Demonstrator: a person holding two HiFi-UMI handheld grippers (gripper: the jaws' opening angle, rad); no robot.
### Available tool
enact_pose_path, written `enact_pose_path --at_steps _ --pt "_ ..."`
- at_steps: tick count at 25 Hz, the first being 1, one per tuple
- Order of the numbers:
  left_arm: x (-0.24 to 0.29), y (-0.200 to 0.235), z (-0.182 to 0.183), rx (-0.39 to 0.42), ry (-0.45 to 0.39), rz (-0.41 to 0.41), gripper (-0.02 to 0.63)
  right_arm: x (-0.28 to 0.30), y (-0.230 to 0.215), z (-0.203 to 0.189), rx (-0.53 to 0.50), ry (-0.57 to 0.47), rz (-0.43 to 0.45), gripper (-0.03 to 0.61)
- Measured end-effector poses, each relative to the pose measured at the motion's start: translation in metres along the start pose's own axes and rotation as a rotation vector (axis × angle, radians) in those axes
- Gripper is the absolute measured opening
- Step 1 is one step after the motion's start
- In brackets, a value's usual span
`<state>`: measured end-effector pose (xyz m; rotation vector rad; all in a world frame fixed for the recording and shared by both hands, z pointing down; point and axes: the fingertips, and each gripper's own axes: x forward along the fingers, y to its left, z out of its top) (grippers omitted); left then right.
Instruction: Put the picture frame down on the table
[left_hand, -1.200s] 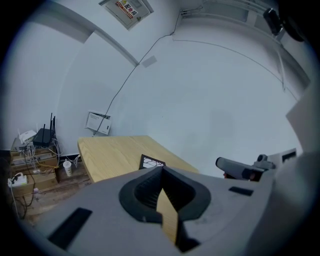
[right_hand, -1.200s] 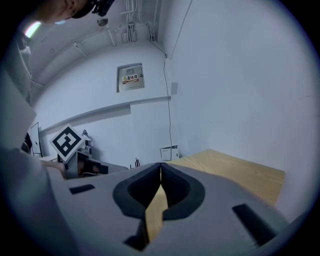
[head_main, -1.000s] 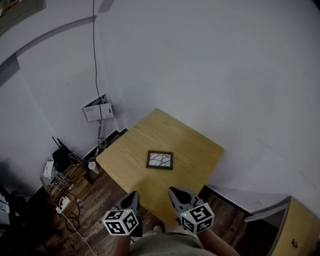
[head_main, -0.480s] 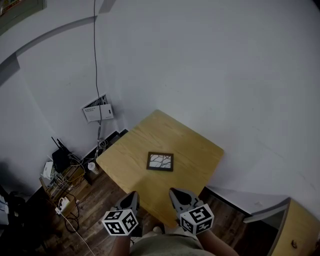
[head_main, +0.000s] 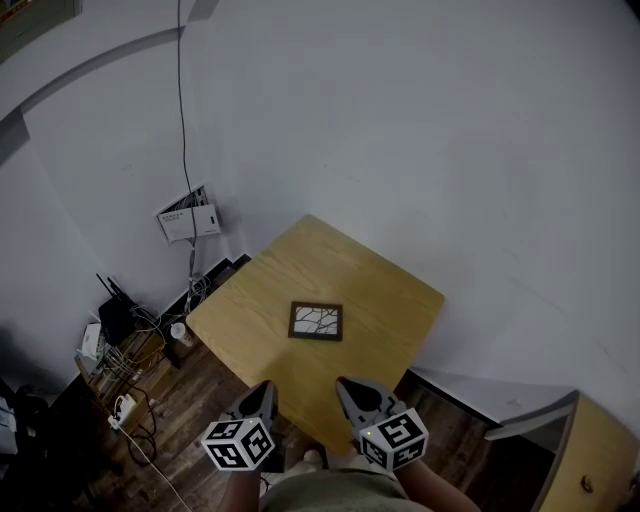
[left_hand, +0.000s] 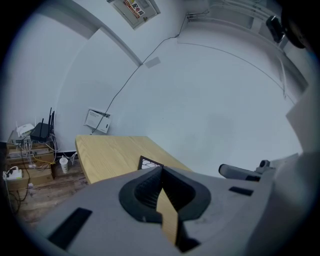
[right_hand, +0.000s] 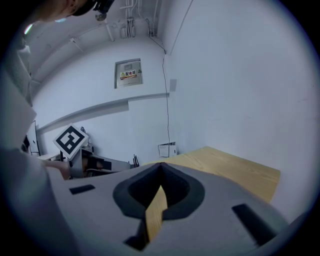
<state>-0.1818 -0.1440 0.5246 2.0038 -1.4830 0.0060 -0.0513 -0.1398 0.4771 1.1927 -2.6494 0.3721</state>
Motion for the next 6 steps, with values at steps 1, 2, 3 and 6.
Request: enact_pose_path --at_steps 1,2,3,6 --pt "0.0011 -0.0002 -0.0001 -0.001 0.0 0.0 0.003 0.0003 -0.0008 0.0002 -0.001 0.0 0.002 0.0" --pt "0.0023 -0.0001 -0.0002 -0.003 0.001 0.0 0.003 0.0008 -0.0019 0.0002 -0.002 0.0 0.003 0.0" --pt "0.0035 0.0 -0.0003 -0.004 0.0 0.0 0.003 0.0013 -0.0031 0.0002 -0.003 0.0 0.004 0.0" --pt "0.0062 0.0 -0.0004 -0.003 -0.001 0.003 0.003 0.0026 -0.0065 0.0004 -0.007 0.0 0.006 0.0"
